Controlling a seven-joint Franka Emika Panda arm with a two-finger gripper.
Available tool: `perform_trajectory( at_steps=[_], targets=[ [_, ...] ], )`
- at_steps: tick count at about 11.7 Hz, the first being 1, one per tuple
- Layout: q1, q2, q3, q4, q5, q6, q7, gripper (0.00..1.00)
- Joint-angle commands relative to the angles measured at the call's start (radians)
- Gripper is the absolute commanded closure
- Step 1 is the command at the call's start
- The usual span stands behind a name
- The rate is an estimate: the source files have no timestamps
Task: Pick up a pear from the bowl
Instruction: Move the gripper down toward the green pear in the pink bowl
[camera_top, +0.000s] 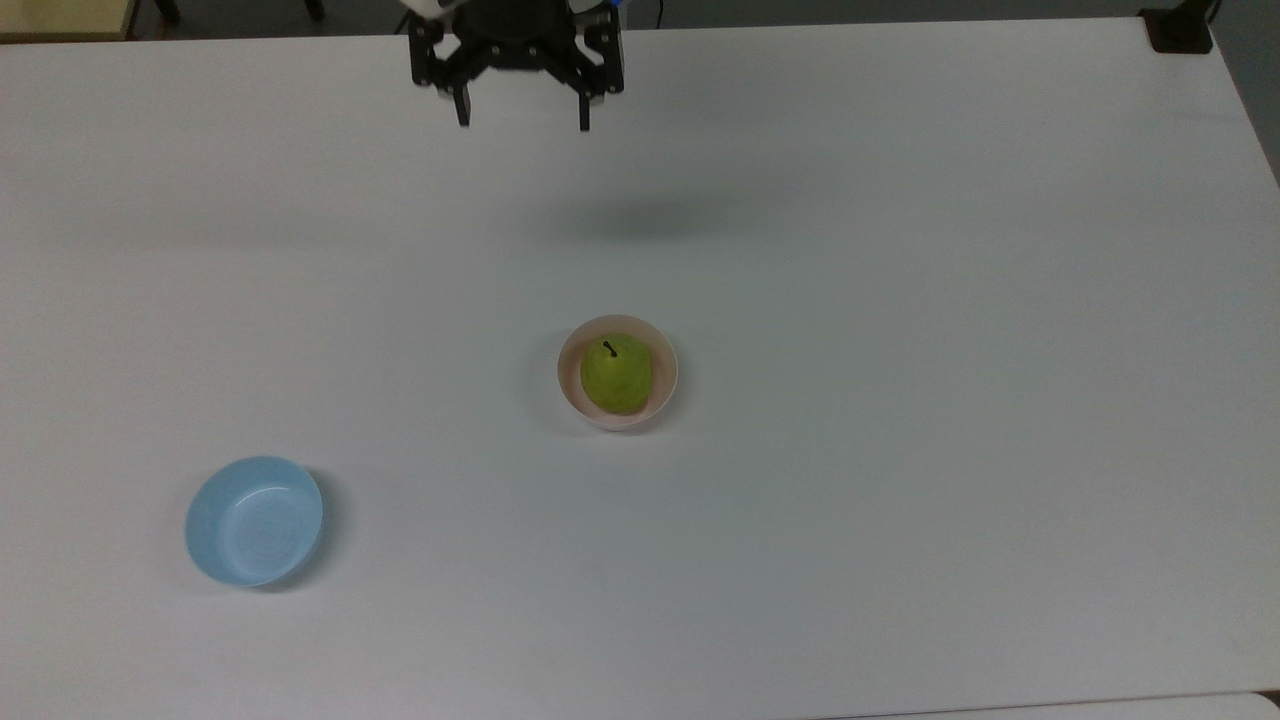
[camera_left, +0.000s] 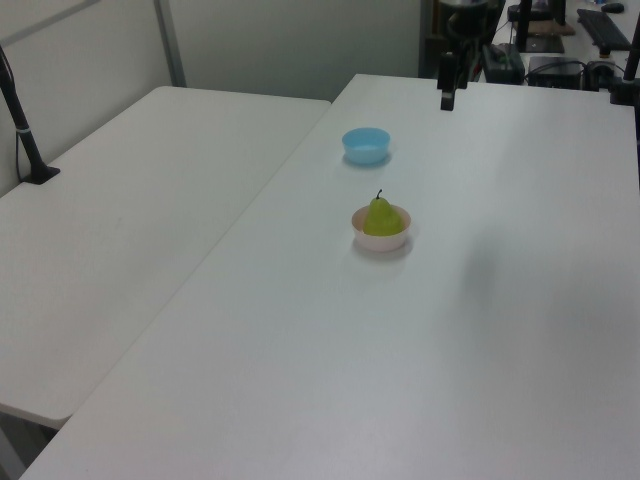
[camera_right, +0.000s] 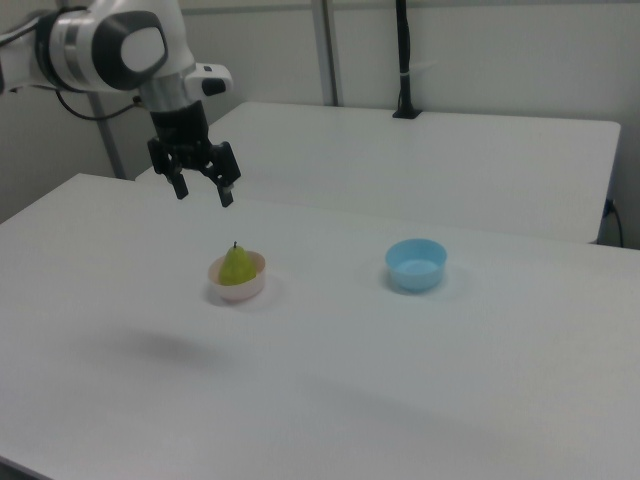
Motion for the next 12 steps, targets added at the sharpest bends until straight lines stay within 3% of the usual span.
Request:
perform_trajectory(
  at_steps=[1, 10, 12],
  targets=[
    [0.032, 0.067, -0.006, -0.004, 0.015, 0.101, -0.096, 0.0],
    [0.075, 0.272, -0.006, -0.001, 0.001, 0.308, -0.082, 0.0],
    [0.076, 0.31, -0.006, 0.0, -0.004, 0.359, -0.082, 0.04]
  ],
)
